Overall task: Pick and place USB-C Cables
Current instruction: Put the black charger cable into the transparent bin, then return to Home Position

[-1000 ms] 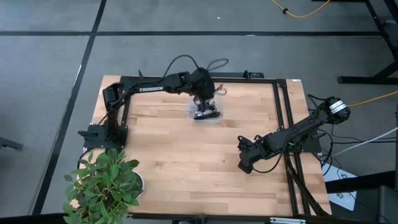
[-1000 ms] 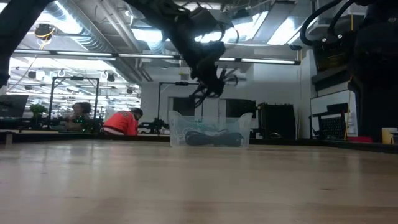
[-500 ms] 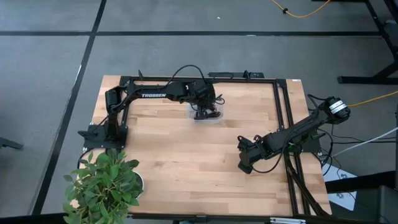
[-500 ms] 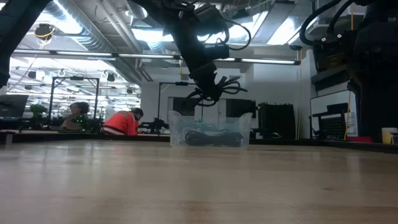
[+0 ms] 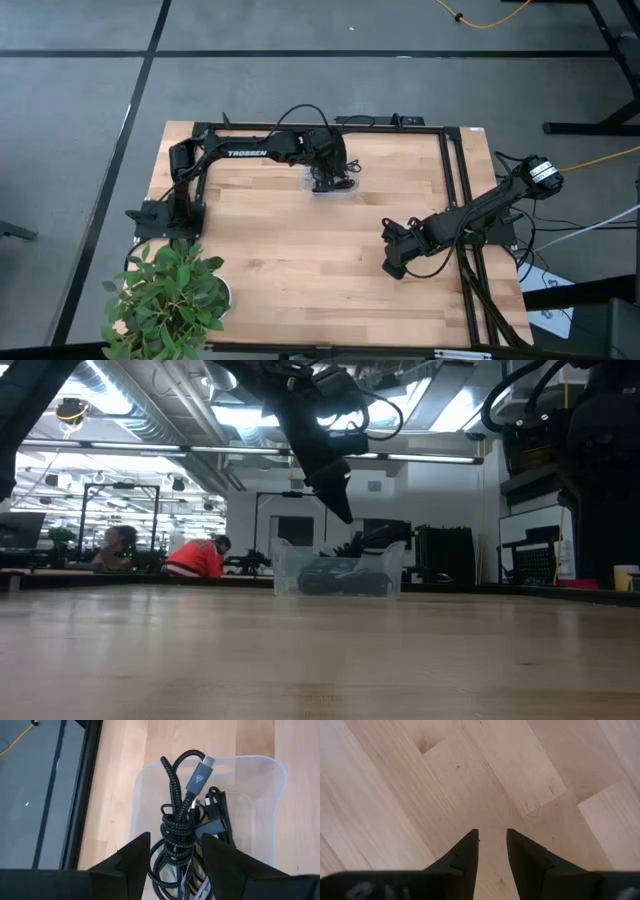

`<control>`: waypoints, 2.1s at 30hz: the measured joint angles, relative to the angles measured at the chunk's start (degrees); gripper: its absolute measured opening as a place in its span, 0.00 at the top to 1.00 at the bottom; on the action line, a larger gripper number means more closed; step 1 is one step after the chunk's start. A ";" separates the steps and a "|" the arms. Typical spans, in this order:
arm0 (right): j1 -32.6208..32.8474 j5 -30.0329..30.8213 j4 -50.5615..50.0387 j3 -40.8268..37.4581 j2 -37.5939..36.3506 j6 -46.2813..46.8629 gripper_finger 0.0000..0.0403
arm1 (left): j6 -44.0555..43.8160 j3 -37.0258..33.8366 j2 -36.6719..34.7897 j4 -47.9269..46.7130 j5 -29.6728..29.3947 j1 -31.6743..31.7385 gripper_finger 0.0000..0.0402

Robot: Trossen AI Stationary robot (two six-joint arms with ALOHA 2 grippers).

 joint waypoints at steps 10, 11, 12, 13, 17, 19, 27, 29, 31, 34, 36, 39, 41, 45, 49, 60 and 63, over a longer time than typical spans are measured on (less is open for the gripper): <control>0.00 0.00 0.00 0.00 0.00 0.00 0.74 | -2.97 0.00 0.00 2.55 -0.45 0.04 0.58; 0.00 0.00 0.00 0.00 0.00 0.00 0.74 | -2.99 0.00 0.00 4.31 0.98 -0.01 0.57; 0.00 0.00 -0.02 0.00 0.00 0.02 0.74 | -2.99 0.02 0.23 6.33 1.81 -0.04 0.57; 0.00 0.00 -0.01 0.00 0.00 0.01 0.74 | -2.99 0.11 0.56 8.59 2.69 -0.21 0.57; 0.00 0.02 0.41 0.00 0.00 0.33 0.74 | -3.06 0.13 2.69 14.52 3.98 0.05 0.57; 0.00 0.02 0.72 0.00 -0.02 0.33 0.74 | -3.71 -0.04 3.81 15.58 2.55 0.27 0.57; 0.25 0.00 1.66 0.00 -0.04 0.19 0.74 | -3.47 0.04 7.79 14.93 1.81 0.00 0.57; 0.66 0.00 1.61 0.00 -0.02 0.15 0.74 | -2.55 0.09 7.48 12.78 0.54 -0.34 0.57; 1.01 0.00 1.61 0.00 -0.02 0.10 0.74 | -2.24 0.09 7.16 11.80 -2.02 -0.77 0.57; 1.39 0.00 1.66 0.00 -0.02 0.04 0.74 | -0.76 0.44 6.24 10.87 -4.52 -1.14 0.57; 1.60 0.00 1.76 0.00 -0.02 0.03 0.74 | -0.34 1.87 6.16 8.23 -6.45 -1.31 0.57; 1.62 0.00 1.92 0.00 -0.02 0.18 0.74 | 0.34 3.68 6.13 4.80 -7.25 -1.31 0.57; 1.62 0.00 1.93 0.00 -0.02 0.19 0.74 | 0.03 3.70 6.11 4.30 -7.29 -1.32 0.57; 1.62 0.00 2.01 0.00 -0.02 0.18 0.74 | -1.11 3.69 5.74 5.43 -8.72 -1.99 0.57; 1.60 0.00 1.61 0.00 -0.02 0.08 0.74 | -1.22 3.96 3.22 4.38 -11.33 -3.72 0.57; 1.60 -1.52 3.01 0.00 0.00 -2.79 0.74 | 0.04 7.43 -3.49 -15.79 -31.87 -11.41 0.57; 1.60 2.90 4.90 0.10 0.00 -7.33 0.74 | -0.84 7.41 -3.78 -23.71 -34.67 -13.40 0.57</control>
